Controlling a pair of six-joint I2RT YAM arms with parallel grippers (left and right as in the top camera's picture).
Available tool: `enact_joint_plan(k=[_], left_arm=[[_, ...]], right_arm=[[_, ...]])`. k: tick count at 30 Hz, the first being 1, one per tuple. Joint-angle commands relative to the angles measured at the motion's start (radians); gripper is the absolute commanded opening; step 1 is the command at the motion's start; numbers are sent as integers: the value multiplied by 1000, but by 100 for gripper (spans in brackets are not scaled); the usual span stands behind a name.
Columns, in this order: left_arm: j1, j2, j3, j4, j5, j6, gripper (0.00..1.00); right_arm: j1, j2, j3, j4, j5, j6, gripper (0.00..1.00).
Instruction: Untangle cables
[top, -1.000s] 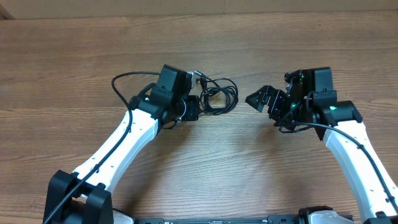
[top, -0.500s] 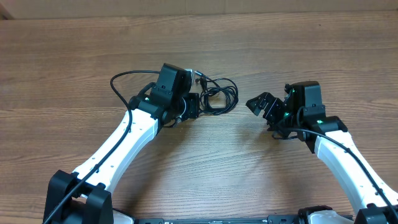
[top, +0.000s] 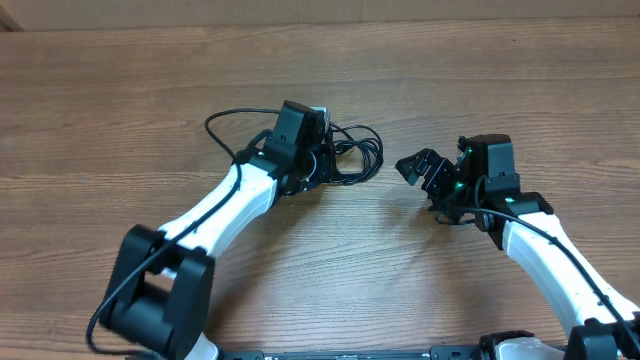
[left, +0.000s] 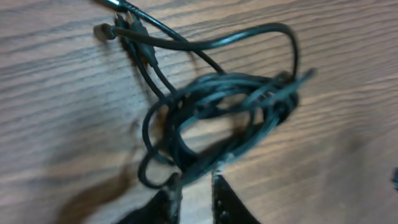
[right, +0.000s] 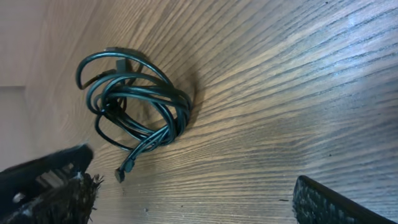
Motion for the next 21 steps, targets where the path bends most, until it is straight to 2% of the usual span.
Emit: enact_joint_plan(k=[1,4,10,13,17,21], left_arm=[[-5,54,16,40,-5,-7,31],[-6,107,16,88,-5,14,43],[-6,159,16,125,-5,19,50],[-6,177,16,126,-11,45,50],[-6,203,16,120,-101,81,50],[-6,212,16,106,-180,81,38]], right_arm=[[6,35,-8,17,10,4,100],[6,60,-8,27,10,4,100],[6,85,-8,41,10,45,100],[6,95,-8,48,10,57,100],[6,102,-8,53,10,60,100],[6,102,-8,54,10,60,100]])
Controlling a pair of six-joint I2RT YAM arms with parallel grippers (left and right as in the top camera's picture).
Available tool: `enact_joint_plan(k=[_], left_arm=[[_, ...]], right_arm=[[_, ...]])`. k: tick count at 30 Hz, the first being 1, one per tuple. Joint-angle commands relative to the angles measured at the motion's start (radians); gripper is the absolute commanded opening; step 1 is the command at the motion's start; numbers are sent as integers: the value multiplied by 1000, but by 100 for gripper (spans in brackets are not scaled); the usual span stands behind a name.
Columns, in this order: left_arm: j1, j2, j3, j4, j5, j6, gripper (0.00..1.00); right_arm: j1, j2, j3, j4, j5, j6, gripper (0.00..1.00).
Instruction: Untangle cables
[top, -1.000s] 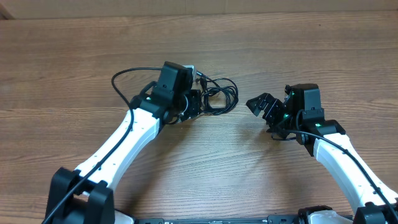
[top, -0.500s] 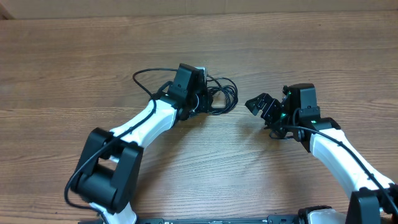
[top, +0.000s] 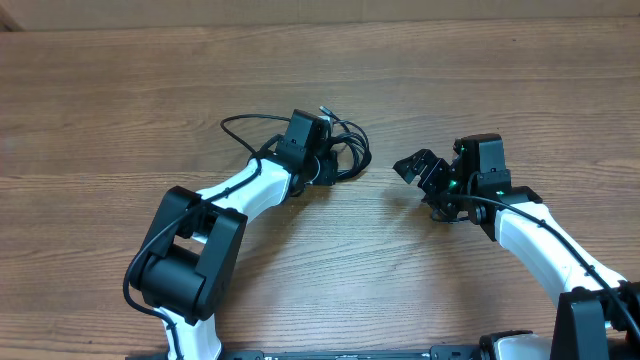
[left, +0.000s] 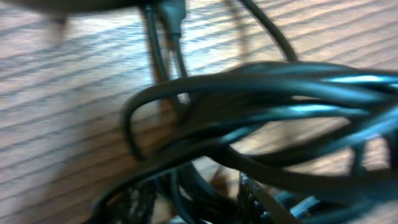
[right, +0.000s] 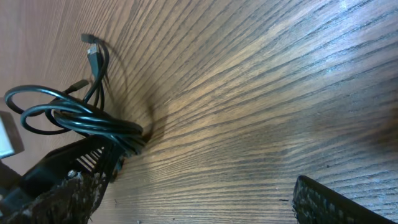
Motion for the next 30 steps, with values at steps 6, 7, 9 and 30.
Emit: enact_joint_plan(k=[6,7,9,30], left_arm=[[-5,26,16,-40,-111,85,22],[-5,26,16,-43,-111,108,20],[-4,26,16,-52,-112,158,19],[6,26,17,-154,8,437,22]], right_arm=[[6,3,-8,3,9,7,100],[6,3,-8,3,9,7,100],[6,3,-8,3,9,7,100],[5,3,-8,-16,63,-8,100]])
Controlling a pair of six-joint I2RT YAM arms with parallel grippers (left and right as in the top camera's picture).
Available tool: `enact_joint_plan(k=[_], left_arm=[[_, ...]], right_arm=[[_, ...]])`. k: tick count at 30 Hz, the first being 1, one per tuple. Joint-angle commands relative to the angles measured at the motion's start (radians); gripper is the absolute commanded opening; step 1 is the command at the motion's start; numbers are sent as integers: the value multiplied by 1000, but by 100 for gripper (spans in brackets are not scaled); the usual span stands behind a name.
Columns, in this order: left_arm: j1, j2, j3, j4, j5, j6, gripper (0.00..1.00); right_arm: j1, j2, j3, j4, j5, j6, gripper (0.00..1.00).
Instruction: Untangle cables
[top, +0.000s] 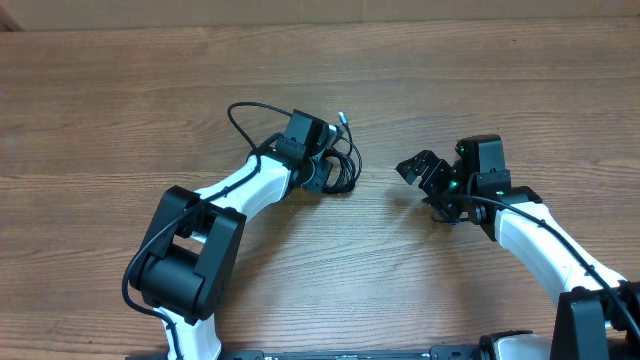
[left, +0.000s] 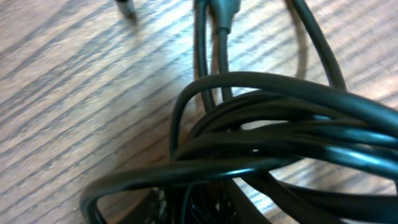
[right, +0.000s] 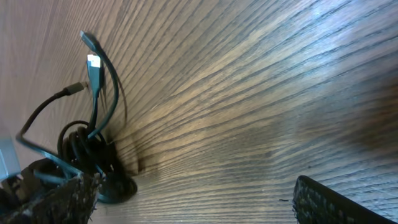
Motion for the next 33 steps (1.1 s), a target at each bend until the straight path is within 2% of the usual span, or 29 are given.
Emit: enact_joint_plan(k=[1,7,11,12,15,16,17,21,24,25,28,33], left_arm=[[2,21,-5,-45,93,102,20],[3,-46,77,-227,60,156,19],[3,-85,148,-361,52,159,20],[3,-91,162,-386,48,159,21],[3,-96,177,-422,46,159,34],[3,-95,177,-425,45,159,36],[3,-93,175,-428,46,159,36],[3,-91,167,-422,53,159,43],[3,-91,167,-407,78,159,59],[3,-91,167,-402,85,159,64],[3,-91,167,-393,87,159,66],[3,-91,154,-360,87,159,64]], right_arm=[[6,3,-8,3,21,-7,100],[6,3,-8,3,18,-7,100],[6,3,-8,4,-73,-7,100],[6,3,-8,5,-99,-8,98],[6,3,-8,3,-178,-9,90],[6,3,-8,3,-202,-18,85],[6,3,-8,3,-227,-35,75],[9,3,-8,-10,-277,-81,57],[32,3,-9,-23,-277,-106,49],[44,3,-9,-23,-276,-117,48],[97,3,-9,-21,-263,-140,46],[198,3,-9,30,-215,-139,47]])
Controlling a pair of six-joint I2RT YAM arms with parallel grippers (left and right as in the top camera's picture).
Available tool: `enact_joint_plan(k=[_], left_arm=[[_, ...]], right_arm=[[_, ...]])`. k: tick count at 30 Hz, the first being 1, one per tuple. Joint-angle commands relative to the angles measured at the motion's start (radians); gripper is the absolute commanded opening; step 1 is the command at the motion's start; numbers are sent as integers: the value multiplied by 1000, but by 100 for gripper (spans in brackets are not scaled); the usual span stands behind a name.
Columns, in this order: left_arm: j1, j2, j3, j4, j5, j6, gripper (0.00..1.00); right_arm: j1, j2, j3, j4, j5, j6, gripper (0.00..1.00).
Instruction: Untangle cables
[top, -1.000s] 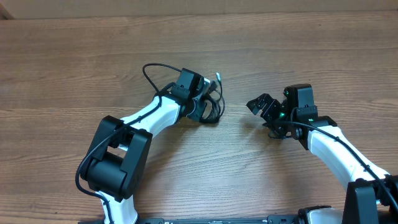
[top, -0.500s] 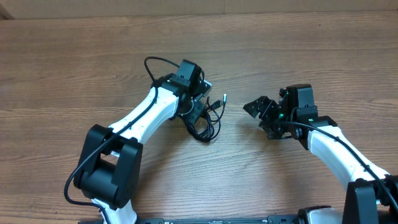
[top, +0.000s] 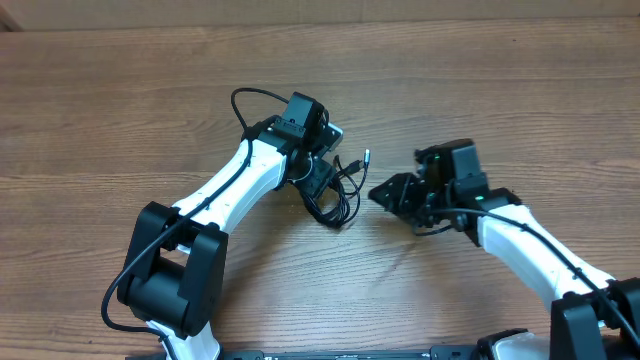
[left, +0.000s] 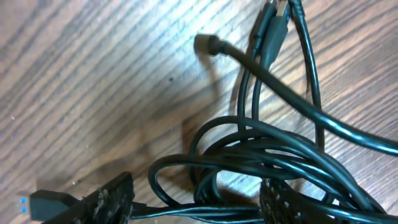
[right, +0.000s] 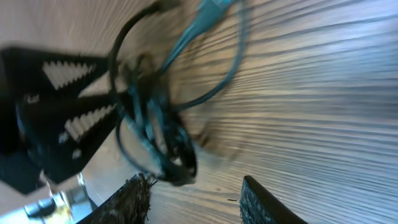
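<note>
A tangled bundle of black cables (top: 336, 198) lies mid-table, with a loose plug end (top: 365, 157) sticking out to its right. My left gripper (top: 318, 184) is down on the bundle's left side. In the left wrist view it (left: 196, 202) is open wide, and several strands of the bundle (left: 267, 155) run between its fingers (left: 112, 199). My right gripper (top: 388, 193) is open just right of the bundle. In its own view it (right: 196, 202) has bare table between the fingers, the blurred bundle (right: 155, 130) is just ahead, and the left gripper's fingers (right: 68, 118) show behind it.
One black cable loops out past the left arm towards the far side (top: 245, 100). A barrel plug (left: 205, 45) and a blue-tipped flat plug (left: 31, 204) lie loose on the wooden table (top: 120, 120). Both white arms reach in from the near edge.
The left gripper and the bundle are nearer the front edge, and its jaws stand wider apart. The right gripper has moved left, close to the bundle, with its fingers closer together.
The left gripper's fingers were close together at the edge of a loose coil while the right waited open well to the right. Then the left gripper was in among the strands and the coil was bunched tighter. Now the bundle sits nearer the front, with both grippers at it.
</note>
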Motion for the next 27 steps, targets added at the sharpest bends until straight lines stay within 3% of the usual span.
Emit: enact_joint_plan(k=[1,6,12,14,16,24,26,27], left_arm=[[0,-11,-14,28,18,7,64],[0,13,-26,58,24,6,66],[0,22,-26,72,49,6,64],[0,22,-26,77,55,6,57],[-1,23,-26,86,69,-1,57],[-2,23,-27,96,87,-1,51],[-2,26,-29,101,87,-1,51],[-1,29,-32,106,87,-1,51]], right_arm=[[65,3,-9,37,44,-22,47],[152,3,-9,69,176,34,65],[202,3,-9,70,297,114,64],[210,3,-9,69,315,117,58],[216,4,-9,64,323,117,55],[257,4,-10,63,320,121,53],[259,4,-9,59,319,120,57],[259,4,-10,58,311,120,54]])
